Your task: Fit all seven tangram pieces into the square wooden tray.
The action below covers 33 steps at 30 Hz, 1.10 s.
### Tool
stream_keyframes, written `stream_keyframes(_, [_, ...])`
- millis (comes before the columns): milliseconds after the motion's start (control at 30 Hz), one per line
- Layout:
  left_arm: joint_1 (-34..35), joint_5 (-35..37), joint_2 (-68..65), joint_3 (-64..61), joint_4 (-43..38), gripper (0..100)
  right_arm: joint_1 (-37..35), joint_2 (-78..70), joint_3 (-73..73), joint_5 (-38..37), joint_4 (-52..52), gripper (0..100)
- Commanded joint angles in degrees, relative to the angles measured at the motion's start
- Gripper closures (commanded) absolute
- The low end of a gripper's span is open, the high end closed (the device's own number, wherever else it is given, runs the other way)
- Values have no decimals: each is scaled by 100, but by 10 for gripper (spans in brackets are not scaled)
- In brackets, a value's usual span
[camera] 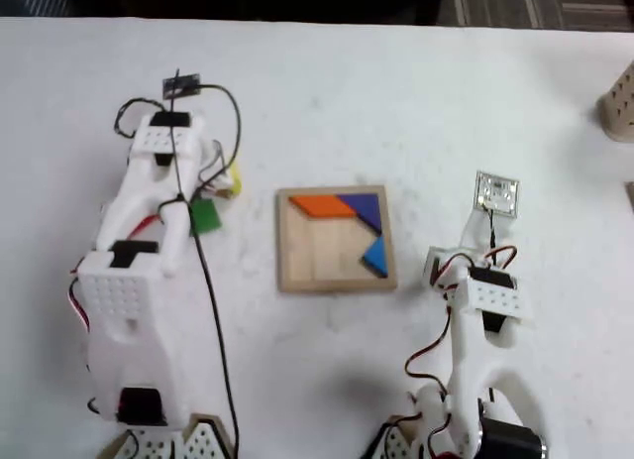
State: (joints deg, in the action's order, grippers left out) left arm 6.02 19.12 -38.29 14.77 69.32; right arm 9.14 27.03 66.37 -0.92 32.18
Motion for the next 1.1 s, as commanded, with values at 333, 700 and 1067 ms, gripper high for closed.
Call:
stream_keyframes(333, [-22,79,4,176,-220,660,-31,171,-44,-70,-110,939])
stream_keyframes(700, [-119,26,-84,343,-448,785,-31,171,-44,-70,-101,939])
stream_keyframes(1067, [-207,44,-66,334,-105,822,-31,171,-44,-70,-119,939])
